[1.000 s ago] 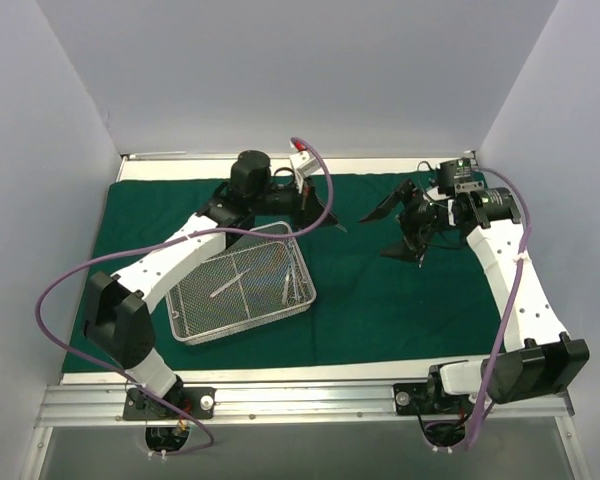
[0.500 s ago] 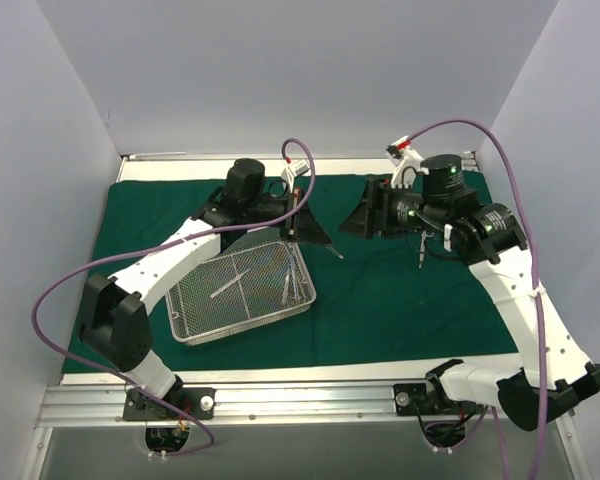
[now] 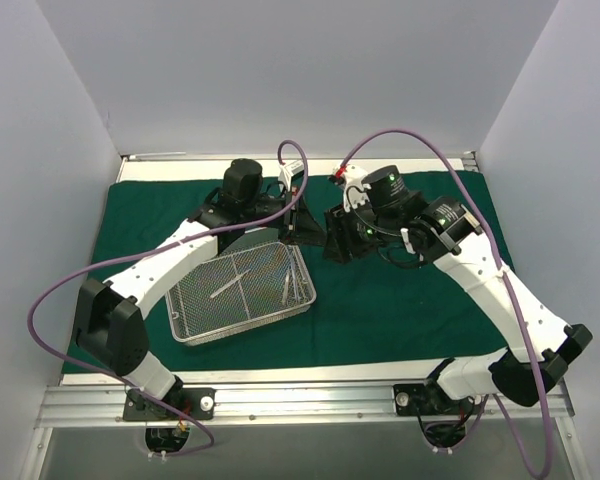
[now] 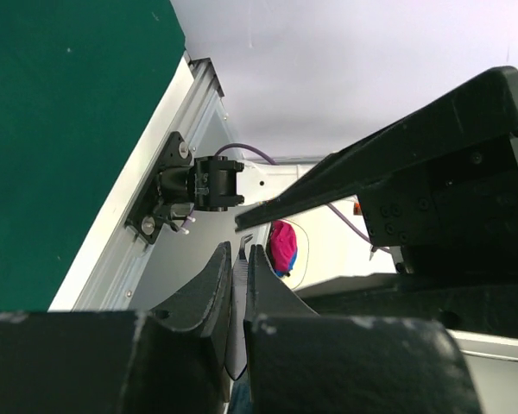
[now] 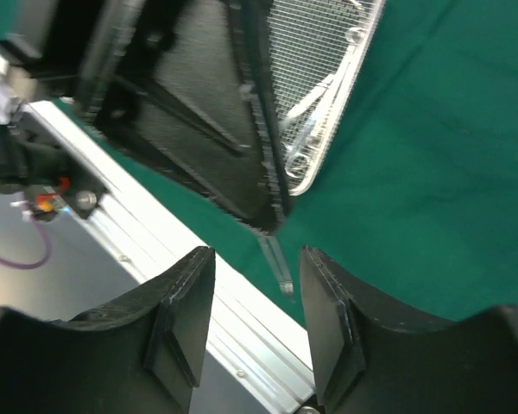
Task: Open and lay out the surgical kit
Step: Place the medical item in the surgical kit.
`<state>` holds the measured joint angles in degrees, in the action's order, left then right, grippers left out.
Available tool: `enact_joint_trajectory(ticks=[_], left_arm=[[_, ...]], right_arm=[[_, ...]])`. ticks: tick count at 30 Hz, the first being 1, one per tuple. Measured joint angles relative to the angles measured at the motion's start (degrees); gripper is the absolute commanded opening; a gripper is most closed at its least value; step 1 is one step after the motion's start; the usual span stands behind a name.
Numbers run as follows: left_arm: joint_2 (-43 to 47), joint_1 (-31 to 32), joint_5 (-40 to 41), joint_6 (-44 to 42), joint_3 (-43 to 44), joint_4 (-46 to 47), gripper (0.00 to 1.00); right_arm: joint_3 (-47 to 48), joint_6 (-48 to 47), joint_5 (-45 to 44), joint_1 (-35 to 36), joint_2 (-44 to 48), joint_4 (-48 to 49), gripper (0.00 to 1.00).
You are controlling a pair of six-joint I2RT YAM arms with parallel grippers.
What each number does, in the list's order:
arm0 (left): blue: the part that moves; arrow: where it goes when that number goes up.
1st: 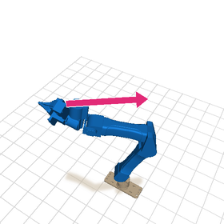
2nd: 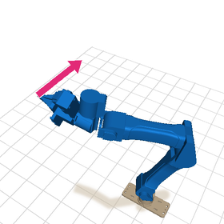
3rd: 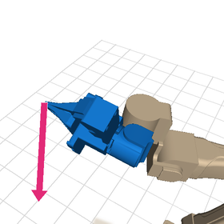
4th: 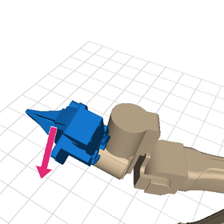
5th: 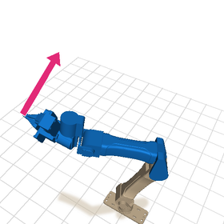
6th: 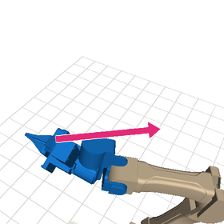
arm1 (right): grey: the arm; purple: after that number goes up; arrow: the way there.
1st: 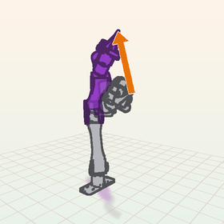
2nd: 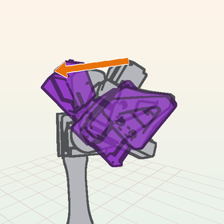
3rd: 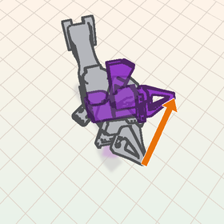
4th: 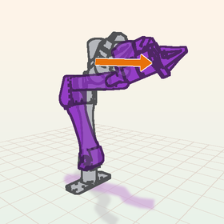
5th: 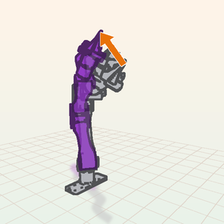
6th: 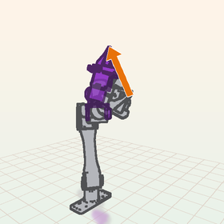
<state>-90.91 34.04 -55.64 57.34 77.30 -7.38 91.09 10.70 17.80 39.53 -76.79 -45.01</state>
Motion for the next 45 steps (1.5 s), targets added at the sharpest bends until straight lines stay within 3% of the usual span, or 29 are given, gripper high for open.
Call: enact_joint_trajectory(ticks=[13, 16, 19, 20, 21, 22, 26, 27, 28, 32, 36, 42, 45], left_arm=[[0.00, 0.11, -0.20, 1.09, -0.04, 0.50, 0.02], [0.00, 0.15, -0.20, 1.42, -0.04, 0.50, 0.02], [0.00, 0.15, -0.28, 1.57, -0.04, 0.39, 0.02], [0.00, 0.15, -0.46, 1.60, -0.07, 0.26, 0.02], [0.00, 0.13, -0.81, 1.60, -0.09, 0.15, 0.05], [0.00, 0.09, -1.07, 1.60, -0.11, -0.17, 0.27], [0.11, -1.03, 1.64, -0.94, -0.37, -1.77, 0.66], [0.39, -1.81, 2.47, -1.66, -0.66, -2.25, 0.84], [0.76, -2.91, 3.21, -2.60, -1.05, -2.78, 0.94], [2.75, -10.08, 7.85, -7.78, -1.27, -8.04, 0.94], [4.96, -16.02, 17.92, -18.82, 0.85, -19.15, 0.94], [7.91, -14.67, 32.35, -34.47, 2.29, -32.50, 0.94], [10.47, -14.82, 33.77, -38.38, -0.98, -34.27, 0.94]], right_arm=[[2.25, -3.08, -4.09, 0.96, -2.80, -2.73, 0.31], [2.25, -3.34, -4.07, 1.53, -3.34, -2.78, 0.21], [2.25, -3.63, -3.93, 1.97, -3.67, -2.75, 0.02], [2.25, -3.93, -3.85, 2.21, -3.67, -2.75, 0.00], [2.32, -4.39, -3.85, 2.21, -3.67, -2.84, 0.00], [2.34, -4.68, -3.82, 2.38, -3.67, -2.97, 0.00], [1.38, -2.49, -5.05, 2.43, -3.52, -1.88, 0.00], [0.55, -1.86, -5.40, 2.27, -3.45, -1.46, 0.00], [-0.39, -1.40, -5.73, 1.92, -3.43, -1.38, 0.00], [-7.41, 0.63, -5.73, -1.29, -2.71, 0.15, 0.00], [-17.07, 2.27, -7.15, -10.80, -1.07, 2.23, 0.00], [-24.68, 1.31, -14.80, -30.91, -1.05, 6.40, 0.00], [-24.02, 0.00, -20.37, -35.60, -3.48, 8.63, 0.00]])
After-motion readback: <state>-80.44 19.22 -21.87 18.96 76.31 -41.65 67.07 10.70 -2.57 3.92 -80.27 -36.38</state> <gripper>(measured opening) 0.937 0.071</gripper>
